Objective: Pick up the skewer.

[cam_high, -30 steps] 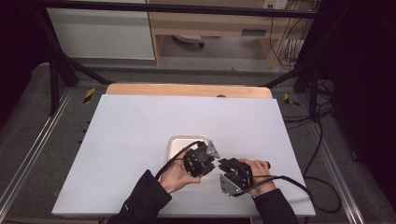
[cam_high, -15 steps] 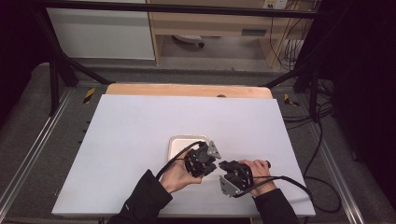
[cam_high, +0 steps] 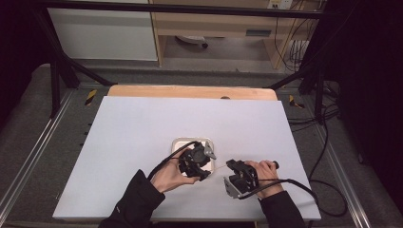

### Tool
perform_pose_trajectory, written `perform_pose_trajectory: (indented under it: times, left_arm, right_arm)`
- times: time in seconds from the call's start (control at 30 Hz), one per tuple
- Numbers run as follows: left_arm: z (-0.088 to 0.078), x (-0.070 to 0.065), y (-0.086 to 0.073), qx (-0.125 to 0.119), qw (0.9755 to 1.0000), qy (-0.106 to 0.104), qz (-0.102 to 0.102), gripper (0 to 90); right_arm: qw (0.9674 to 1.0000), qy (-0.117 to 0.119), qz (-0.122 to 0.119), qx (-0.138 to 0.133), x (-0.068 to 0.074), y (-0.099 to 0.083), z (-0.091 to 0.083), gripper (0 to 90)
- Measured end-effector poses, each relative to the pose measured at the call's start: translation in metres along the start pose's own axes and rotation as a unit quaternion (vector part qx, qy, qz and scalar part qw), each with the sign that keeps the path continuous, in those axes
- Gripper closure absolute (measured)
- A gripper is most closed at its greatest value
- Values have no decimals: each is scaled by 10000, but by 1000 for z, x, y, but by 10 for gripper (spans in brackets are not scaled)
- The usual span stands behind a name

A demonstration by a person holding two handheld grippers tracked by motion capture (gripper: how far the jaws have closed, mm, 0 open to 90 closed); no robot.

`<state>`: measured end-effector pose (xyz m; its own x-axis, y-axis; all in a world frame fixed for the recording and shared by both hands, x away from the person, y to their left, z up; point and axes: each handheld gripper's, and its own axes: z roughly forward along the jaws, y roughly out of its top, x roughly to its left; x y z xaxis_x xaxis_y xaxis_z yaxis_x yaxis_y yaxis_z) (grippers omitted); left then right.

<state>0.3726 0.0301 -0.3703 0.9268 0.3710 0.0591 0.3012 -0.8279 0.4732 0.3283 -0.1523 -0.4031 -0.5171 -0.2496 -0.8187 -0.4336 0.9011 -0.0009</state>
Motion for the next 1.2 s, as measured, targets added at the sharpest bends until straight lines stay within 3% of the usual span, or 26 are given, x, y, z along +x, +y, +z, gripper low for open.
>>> perform_pose_trajectory:
  times: [0.13, 0.37, 0.5, 0.67, 0.87, 1.0, 1.1, 1.13, 1.2]
  left_arm:
    - [6, -1, 3, 122, 9999, -98, 16, 716]
    - [12, -4, 7, 303, 9995, -64, 116, 844]
    - [14, -5, 8, 384, 9991, -101, 154, 875]
    - [14, -8, 9, 444, 9989, 39, 147, 887]
    - [11, -9, 8, 441, 9988, 161, 131, 889]
    - [9, -6, 5, 384, 9988, 280, 72, 890]
    - [4, -1, -1, 320, 9989, 337, 24, 889]
    - [2, 0, -4, 308, 9989, 360, -12, 889]
    - [-2, 4, -10, 263, 9987, 413, -107, 889]
  right_arm:
    - [9998, -20, -165, 126, -1, 5, 2, 891]
    - [9991, -30, -383, 188, -1, 9, 3, 891]
    - [9989, -19, -424, 220, -1, 10, 3, 891]
    - [9986, -33, -501, 185, -2, 10, 4, 891]
    - [9990, -126, -419, 136, -2, 10, 5, 880]
    - [9997, -216, -55, 52, -5, 8, 2, 729]
    - [9985, -263, 480, -52, -11, 3, -4, 597]
    - [9968, -260, 748, -114, -13, 0, -6, 542]
    - [9901, -171, 1382, -198, -16, -6, -10, 461]
